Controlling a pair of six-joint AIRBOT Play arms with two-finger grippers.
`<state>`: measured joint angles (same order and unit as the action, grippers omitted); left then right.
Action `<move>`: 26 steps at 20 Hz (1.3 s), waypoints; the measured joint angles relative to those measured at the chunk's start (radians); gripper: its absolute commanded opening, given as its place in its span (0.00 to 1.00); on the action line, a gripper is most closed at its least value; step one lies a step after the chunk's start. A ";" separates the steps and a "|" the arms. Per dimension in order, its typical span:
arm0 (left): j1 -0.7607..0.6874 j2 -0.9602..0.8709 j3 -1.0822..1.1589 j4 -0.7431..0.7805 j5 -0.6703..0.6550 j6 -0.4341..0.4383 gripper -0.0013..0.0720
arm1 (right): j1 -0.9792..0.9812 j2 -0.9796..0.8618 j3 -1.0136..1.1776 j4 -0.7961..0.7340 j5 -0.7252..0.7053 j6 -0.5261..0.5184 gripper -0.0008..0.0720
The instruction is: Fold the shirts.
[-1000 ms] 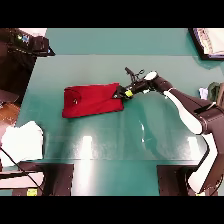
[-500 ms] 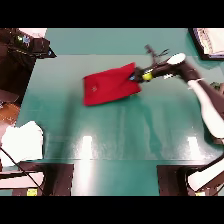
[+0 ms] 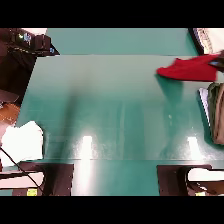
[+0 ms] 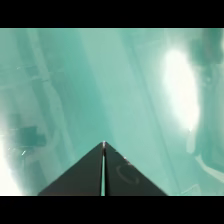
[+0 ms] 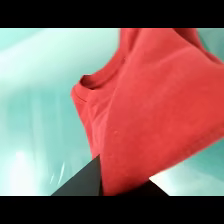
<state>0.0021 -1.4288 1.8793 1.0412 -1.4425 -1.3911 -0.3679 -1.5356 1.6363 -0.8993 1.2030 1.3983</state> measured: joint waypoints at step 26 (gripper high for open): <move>-0.111 -0.003 0.000 -0.021 0.090 0.031 0.06 | -0.446 0.330 0.001 -0.149 0.149 0.066 0.04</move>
<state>-0.1085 -1.4315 1.8793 1.0203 -1.3529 -1.3598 -0.8135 -1.2053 1.6375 -1.0481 1.3518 1.4643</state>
